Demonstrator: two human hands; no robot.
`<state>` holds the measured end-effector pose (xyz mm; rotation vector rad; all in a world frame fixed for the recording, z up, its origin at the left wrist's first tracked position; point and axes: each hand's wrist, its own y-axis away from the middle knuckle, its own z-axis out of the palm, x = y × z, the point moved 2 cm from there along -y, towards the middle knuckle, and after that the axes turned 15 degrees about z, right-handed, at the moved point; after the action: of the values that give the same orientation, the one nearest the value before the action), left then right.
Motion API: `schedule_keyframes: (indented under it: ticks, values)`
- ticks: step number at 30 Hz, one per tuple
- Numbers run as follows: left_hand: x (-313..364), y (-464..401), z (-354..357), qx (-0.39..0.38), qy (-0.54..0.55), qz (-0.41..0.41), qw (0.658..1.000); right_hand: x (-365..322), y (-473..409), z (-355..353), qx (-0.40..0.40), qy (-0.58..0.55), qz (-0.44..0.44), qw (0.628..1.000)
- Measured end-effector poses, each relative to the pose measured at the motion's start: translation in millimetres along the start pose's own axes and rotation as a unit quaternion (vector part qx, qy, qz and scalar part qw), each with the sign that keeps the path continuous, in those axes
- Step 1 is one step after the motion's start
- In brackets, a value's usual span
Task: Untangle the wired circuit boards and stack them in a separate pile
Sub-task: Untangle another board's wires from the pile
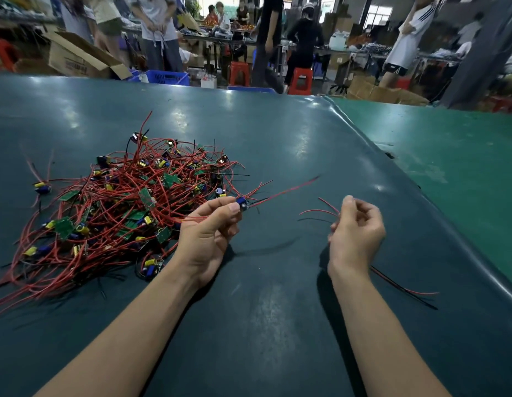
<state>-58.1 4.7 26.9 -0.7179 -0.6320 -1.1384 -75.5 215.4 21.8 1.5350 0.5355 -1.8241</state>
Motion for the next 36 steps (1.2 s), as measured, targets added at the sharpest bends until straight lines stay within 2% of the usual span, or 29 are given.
schedule_keyframes:
  ticks: [4, 6, 8, 10, 11, 13, 15, 19, 24, 26, 29, 31, 33, 36]
  values:
    - [1.4, 1.1, 1.1, -0.010, -0.011, 0.010, 1.000, -4.8, 20.6, 4.1, -0.011, 0.114, -0.220, 0.969]
    - [1.4, 0.5, 1.8, -0.002, -0.029, 0.027, 0.999, -5.9, 31.0, 6.2, -0.072, 0.145, -0.282, 0.946]
    - [0.3, 2.1, 3.5, -0.004, -0.049, 0.033, 0.998, -0.3, 46.2, 14.7, -0.216, 0.171, -0.243, 0.930]
    - [-0.3, 4.3, 4.4, -0.014, -0.070, 0.034, 0.997, 8.1, 62.0, 24.3, -0.376, 0.153, -0.109, 0.907]
    - [-0.1, 4.7, 4.1, -0.021, -0.083, 0.034, 0.996, 11.6, 67.3, 27.6, -0.434, 0.134, -0.042, 0.890]
    - [0.3, 5.1, 3.1, -0.034, -0.110, 0.030, 0.993, 13.6, 70.2, 29.8, -0.483, 0.117, 0.032, 0.867]
    - [-1.1, 6.1, 3.4, -0.058, -0.141, 0.023, 0.988, 12.4, 65.8, 29.5, -0.476, 0.100, 0.076, 0.870]
    - [-5.9, 13.3, 10.0, -0.166, -0.220, 0.043, 0.960, 12.3, 59.7, 27.9, -0.441, 0.100, 0.160, 0.878]
    - [-5.9, 14.9, 9.7, -0.196, -0.224, -0.005, 0.955, 11.0, 51.8, 26.3, -0.390, 0.050, 0.184, 0.901]
    - [-6.7, 14.4, 9.2, -0.200, -0.223, -0.012, 0.954, 11.1, 51.5, 26.2, -0.403, 0.044, 0.195, 0.893]
    - [-5.6, 13.4, 7.4, -0.215, -0.202, -0.023, 0.955, 12.3, 53.2, 26.4, -0.460, 0.049, 0.227, 0.857]
    - [-3.6, 12.9, 6.3, -0.228, -0.203, -0.024, 0.952, 12.1, 52.5, 26.9, -0.479, 0.046, 0.231, 0.846]
    - [-2.3, 12.7, 7.2, -0.232, -0.200, -0.018, 0.952, 11.6, 50.9, 27.3, -0.456, 0.041, 0.206, 0.865]
    - [-1.5, 12.3, 11.0, -0.216, -0.203, -0.004, 0.955, 13.5, 48.8, 28.2, -0.377, 0.047, 0.137, 0.915]
